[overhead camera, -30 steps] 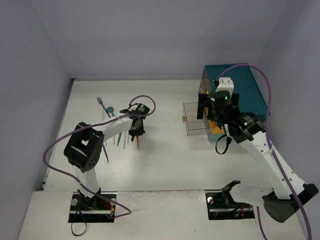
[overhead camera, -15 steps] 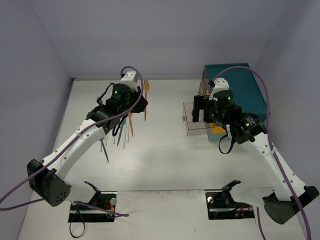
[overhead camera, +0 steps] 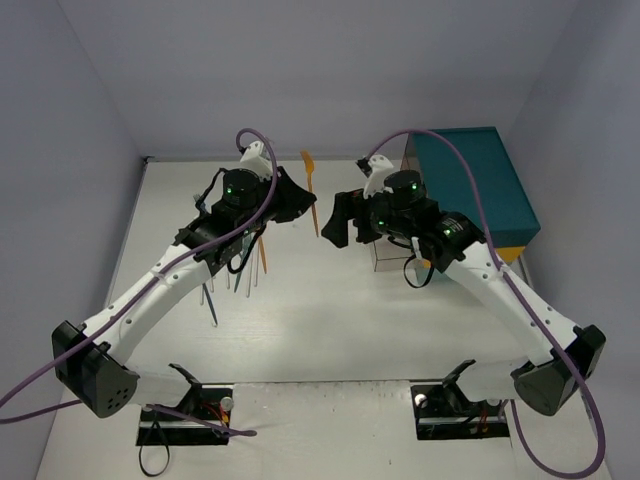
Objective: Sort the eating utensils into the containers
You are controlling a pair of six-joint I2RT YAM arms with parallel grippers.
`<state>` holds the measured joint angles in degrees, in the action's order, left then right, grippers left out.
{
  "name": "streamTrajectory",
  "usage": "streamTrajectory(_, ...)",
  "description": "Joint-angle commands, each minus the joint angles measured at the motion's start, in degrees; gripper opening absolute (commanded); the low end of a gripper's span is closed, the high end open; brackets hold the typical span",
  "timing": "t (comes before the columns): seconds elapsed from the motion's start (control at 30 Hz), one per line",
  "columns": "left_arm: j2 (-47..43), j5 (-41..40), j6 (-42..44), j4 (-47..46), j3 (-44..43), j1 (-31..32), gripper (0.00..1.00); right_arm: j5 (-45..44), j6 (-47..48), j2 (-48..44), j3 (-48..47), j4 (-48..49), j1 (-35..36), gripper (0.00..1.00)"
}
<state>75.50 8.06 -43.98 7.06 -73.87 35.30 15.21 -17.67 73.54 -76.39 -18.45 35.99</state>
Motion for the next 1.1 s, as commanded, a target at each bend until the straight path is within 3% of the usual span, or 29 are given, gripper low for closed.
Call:
streamTrajectory(0.0,-0.27,1.05,-4.31,-6.09,-2.46,1.45,0.0,1.63,-0.53,2.6,-3.83,7.61,2.63,0.82)
streamTrajectory(0.17,-0.09,0.7,-4.68,-6.14,-2.37,2.54,0.0,0.6,-0.13,4.48,-5.18,8.75,2.77,0.78)
streamTrajectory(0.33,-0.09,0.58,-4.6,-6.09,-1.83,3.39,0.0,-1.08,0.51,5.77,-6.04,9.15,2.77,0.67)
streamTrajectory(0.57,0.33,0.67,-3.84,-6.09,-2.27,4.2,0.0,-1.68,0.18,6.05,-5.49,9.85,2.86,0.38)
streamTrajectory(0.77,1.01,0.82,-3.33,-6.09,-2.36,4.58,0.0,-3.46,-0.24,5.16,-4.31,10.19,2.88,0.06)
streamTrajectory(0.87,1.07,0.24,-1.93,-5.02,-2.84,4.6,0.0,-5.0,-0.95,4.31,-2.99,10.12,2.86,0.0)
streamTrajectory(0.93,0.73,-1.03,-0.48,-3.53,-3.0,4.51,0.13,-6.49,-1.61,3.34,-1.88,10.06,2.81,0.0)
streamTrajectory(1.0,0.01,-2.99,1.26,-1.4,-3.25,4.51,0.43,-9.26,-2.48,2.42,-0.44,9.98,2.53,0.0)
streamTrajectory(1.07,-0.82,-5.76,3.62,1.53,-3.6,4.43,0.61,-11.23,-3.86,1.26,1.8,9.84,1.81,0.0)
